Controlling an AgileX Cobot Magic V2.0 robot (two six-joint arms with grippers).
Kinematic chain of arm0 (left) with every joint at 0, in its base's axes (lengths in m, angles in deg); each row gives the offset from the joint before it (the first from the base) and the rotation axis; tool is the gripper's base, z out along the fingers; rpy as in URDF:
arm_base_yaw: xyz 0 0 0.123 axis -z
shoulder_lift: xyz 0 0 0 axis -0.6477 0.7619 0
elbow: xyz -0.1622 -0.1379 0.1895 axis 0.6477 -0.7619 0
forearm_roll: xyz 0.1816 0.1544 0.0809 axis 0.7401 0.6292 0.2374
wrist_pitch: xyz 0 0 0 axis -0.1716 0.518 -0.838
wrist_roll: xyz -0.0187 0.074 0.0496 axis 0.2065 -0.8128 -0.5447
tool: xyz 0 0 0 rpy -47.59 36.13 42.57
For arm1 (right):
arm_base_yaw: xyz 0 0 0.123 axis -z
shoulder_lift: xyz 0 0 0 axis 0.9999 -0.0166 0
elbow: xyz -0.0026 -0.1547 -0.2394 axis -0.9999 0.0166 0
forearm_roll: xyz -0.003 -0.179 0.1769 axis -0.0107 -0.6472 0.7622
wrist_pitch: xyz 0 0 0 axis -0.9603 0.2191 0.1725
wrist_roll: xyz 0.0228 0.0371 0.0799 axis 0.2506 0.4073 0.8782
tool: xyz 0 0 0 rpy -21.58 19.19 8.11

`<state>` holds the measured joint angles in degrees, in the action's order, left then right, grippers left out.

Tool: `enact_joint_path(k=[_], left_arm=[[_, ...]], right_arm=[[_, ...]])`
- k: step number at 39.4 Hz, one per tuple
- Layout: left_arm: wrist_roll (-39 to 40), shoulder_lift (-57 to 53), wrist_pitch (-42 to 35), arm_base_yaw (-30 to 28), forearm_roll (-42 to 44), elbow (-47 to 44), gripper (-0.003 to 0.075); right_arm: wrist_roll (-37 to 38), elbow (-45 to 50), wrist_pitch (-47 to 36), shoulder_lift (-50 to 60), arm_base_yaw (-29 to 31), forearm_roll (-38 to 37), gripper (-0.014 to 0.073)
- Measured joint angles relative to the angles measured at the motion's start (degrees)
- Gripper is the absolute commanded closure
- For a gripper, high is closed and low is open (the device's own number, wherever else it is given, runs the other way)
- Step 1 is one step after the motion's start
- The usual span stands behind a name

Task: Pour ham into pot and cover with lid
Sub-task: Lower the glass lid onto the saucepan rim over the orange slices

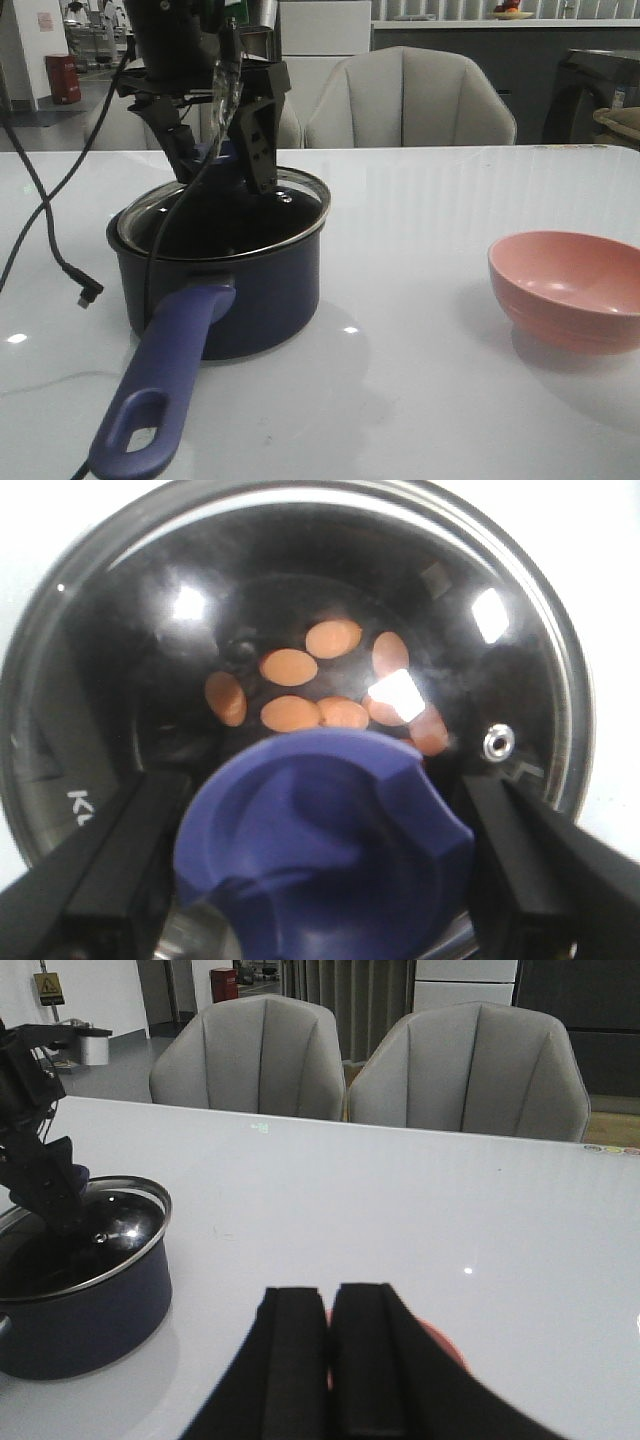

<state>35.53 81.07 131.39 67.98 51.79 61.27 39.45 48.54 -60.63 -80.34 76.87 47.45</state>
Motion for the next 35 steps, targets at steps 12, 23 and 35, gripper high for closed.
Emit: enact_joint_path(k=[12,23,35], left_arm=[[0.0,-0.3,0.3,0.0,1.4,0.0,0.0189],[0.0,-0.9,0.4,0.0,3.1,0.0,0.0178],[0.0,-0.9,0.4,0.0,2.9,0.0,0.0174]], right_arm=[[0.0,0.0,0.0,0.0,0.0,0.0,0.0442],[0.0,0.0,0.0,0.0,0.0,0.0,0.0442],[0.0,0.0,0.0,0.0,0.0,0.0,0.0442]])
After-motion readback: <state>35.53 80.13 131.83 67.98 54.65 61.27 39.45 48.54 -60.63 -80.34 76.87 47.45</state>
